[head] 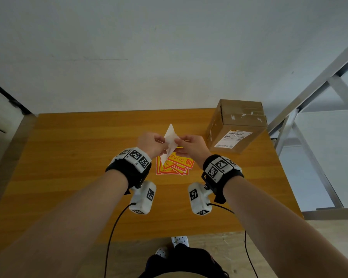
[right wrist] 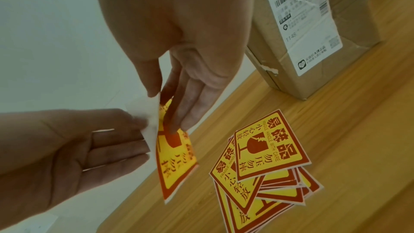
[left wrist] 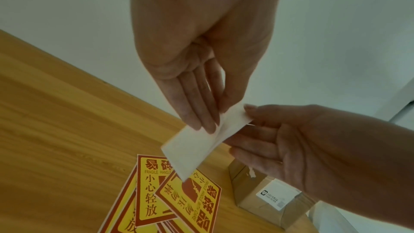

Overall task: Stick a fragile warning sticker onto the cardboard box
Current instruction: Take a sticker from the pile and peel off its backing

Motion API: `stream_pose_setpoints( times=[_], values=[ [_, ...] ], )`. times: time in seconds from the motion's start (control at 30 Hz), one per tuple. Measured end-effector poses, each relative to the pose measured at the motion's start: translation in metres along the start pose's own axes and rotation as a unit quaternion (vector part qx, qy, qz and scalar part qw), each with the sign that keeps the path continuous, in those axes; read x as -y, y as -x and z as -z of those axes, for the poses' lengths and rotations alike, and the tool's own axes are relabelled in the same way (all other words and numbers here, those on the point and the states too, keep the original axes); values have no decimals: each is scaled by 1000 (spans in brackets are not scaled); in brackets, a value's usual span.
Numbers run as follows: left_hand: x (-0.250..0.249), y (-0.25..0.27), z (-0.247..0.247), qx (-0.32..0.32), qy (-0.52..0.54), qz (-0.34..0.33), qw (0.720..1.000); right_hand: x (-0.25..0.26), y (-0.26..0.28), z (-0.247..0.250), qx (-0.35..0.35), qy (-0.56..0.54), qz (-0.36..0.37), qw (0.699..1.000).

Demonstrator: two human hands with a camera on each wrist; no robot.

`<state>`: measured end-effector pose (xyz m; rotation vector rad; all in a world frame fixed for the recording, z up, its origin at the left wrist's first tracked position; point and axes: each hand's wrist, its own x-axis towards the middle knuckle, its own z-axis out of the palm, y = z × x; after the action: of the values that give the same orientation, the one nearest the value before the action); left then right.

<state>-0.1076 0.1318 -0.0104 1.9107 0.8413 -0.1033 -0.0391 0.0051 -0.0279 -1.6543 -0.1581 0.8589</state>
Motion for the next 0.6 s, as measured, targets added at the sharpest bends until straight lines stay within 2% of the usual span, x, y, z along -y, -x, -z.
stream_pose_setpoints(
  times=[0.4, 0.6],
  values=[
    [10, -10, 4, -29, 69, 38, 996, -9, -4, 6, -22, -6, -4, 1000],
    [24, -14, 8, -71, 74, 37, 994, -17, -5, 15, -52, -11, -24, 998]
  ],
)
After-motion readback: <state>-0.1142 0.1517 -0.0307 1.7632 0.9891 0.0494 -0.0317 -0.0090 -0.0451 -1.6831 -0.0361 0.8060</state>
